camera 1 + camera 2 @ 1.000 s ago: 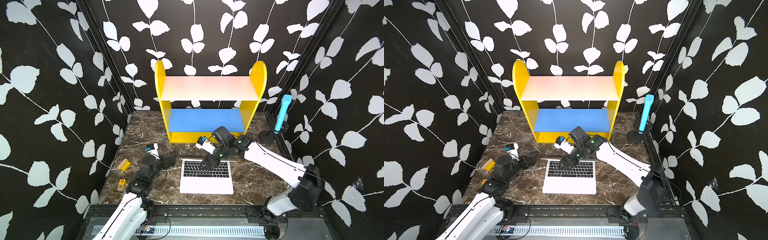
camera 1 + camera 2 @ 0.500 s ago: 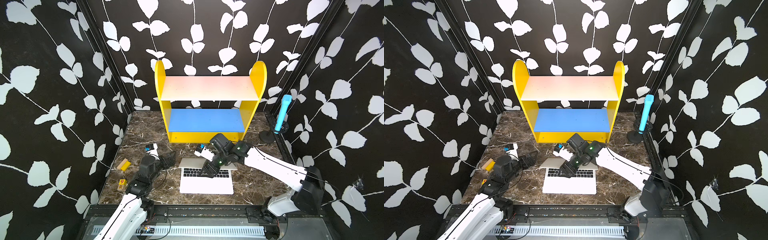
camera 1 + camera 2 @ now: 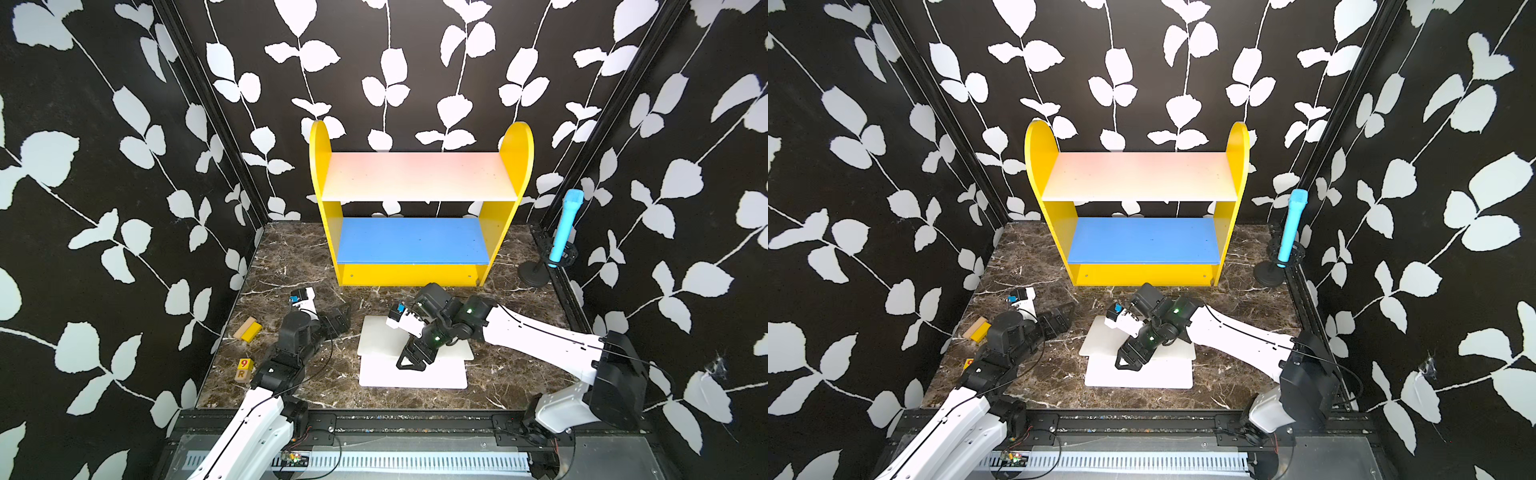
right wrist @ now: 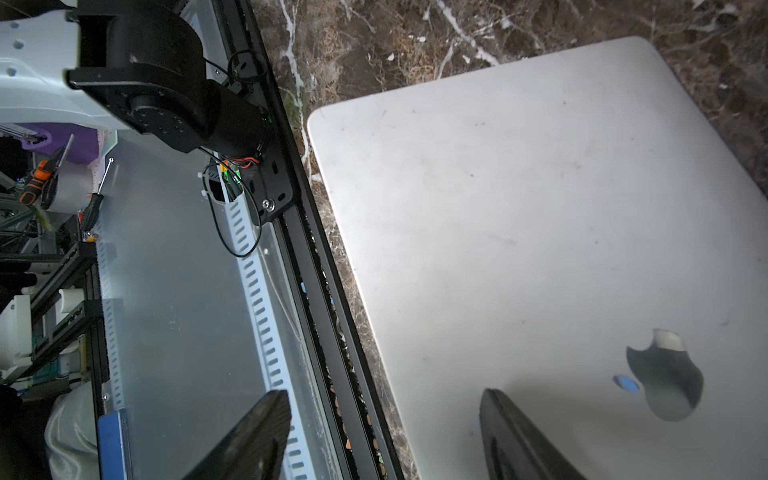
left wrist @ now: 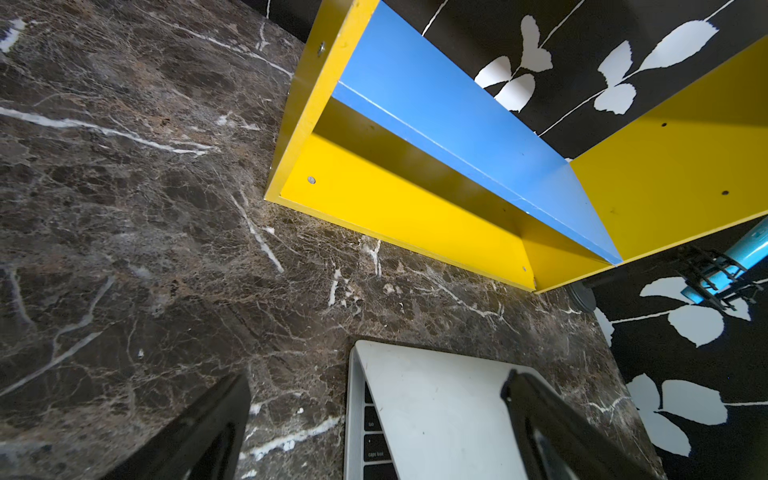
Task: Close the laptop lid and set it aside
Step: Close the lid of the laptop.
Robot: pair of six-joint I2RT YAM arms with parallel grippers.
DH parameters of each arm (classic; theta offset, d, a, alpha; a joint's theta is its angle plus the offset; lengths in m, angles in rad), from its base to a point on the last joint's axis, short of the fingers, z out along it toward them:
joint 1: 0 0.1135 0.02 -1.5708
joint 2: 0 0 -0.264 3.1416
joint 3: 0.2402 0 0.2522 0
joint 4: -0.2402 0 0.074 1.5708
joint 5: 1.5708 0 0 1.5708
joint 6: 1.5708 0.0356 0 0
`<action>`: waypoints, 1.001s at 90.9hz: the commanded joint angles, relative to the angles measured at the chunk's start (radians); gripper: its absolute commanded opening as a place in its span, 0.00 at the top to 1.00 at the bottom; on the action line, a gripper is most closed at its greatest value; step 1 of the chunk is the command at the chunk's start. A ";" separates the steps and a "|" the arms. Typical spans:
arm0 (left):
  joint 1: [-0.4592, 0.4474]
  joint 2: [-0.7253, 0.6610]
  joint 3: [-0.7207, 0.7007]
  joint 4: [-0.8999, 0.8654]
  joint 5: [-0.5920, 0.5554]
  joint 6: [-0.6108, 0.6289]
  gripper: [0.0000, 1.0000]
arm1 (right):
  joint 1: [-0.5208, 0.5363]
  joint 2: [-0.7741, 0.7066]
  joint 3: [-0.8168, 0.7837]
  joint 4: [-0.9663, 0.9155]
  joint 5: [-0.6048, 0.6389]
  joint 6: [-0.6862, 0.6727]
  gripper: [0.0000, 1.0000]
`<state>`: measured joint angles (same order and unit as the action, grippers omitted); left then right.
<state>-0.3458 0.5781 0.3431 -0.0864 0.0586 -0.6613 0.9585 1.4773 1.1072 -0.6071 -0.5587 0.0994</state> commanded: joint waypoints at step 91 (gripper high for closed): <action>-0.002 0.007 -0.073 -0.062 0.032 -0.017 0.02 | 0.016 0.170 -0.163 0.219 0.034 0.119 0.25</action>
<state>-0.3458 0.5762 0.2699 -0.1165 0.0719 -0.6842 0.9745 1.6943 0.9771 -0.3965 -0.5716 0.2005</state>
